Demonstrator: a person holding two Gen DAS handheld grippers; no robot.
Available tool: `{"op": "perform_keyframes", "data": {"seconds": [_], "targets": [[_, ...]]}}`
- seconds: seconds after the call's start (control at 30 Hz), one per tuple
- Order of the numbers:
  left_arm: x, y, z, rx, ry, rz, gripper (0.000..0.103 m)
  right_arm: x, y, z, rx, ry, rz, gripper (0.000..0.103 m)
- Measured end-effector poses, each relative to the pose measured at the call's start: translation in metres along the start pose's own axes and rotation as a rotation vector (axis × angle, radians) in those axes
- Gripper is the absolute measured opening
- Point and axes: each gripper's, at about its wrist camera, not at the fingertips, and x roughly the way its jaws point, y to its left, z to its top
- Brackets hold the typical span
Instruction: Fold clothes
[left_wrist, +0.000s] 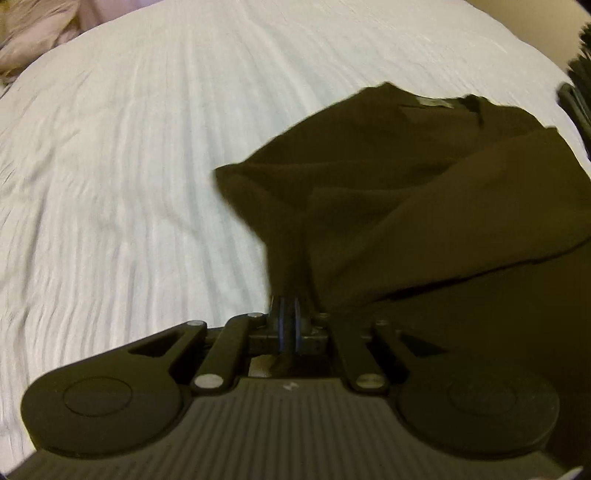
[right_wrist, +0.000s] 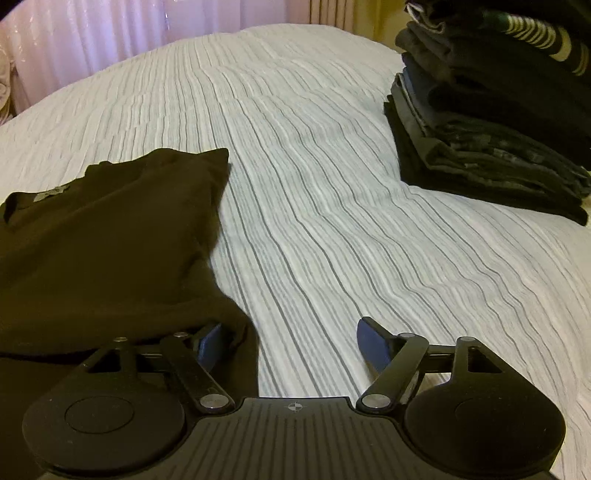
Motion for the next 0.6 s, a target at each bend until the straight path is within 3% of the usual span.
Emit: {"op": "perform_keyframes", "data": {"seconds": [0.13,0.2,0.37,0.43,0.5,0.57,0.6], "targets": [[-0.019,-0.001,-0.002,-0.004,-0.036,-0.028,0.005,-0.025,-0.011,-0.008,0.066,0.003,-0.045,0.075],[-0.018,-0.004,0.007,0.025,-0.06,-0.059,0.014,-0.039,-0.016,-0.012,0.095,-0.006,-0.025,0.075],[0.008,-0.003,0.044,0.048,-0.103,-0.112,0.03,-0.053,-0.011,-0.016,0.077,-0.013,0.022,0.075],[0.026,-0.003,0.056,0.063,-0.077,-0.146,0.032,-0.057,-0.008,-0.017,0.064,-0.014,0.039,0.075],[0.04,-0.004,0.062,0.072,-0.061,-0.183,0.028,-0.054,-0.004,-0.019,0.044,-0.008,0.046,0.075],[0.044,-0.003,0.064,0.072,-0.073,-0.197,0.002,-0.05,0.002,-0.021,0.016,0.002,0.049,0.075],[0.031,-0.001,0.062,0.05,-0.152,-0.167,0.002,-0.049,0.004,-0.022,0.008,0.007,0.051,0.075]]}}
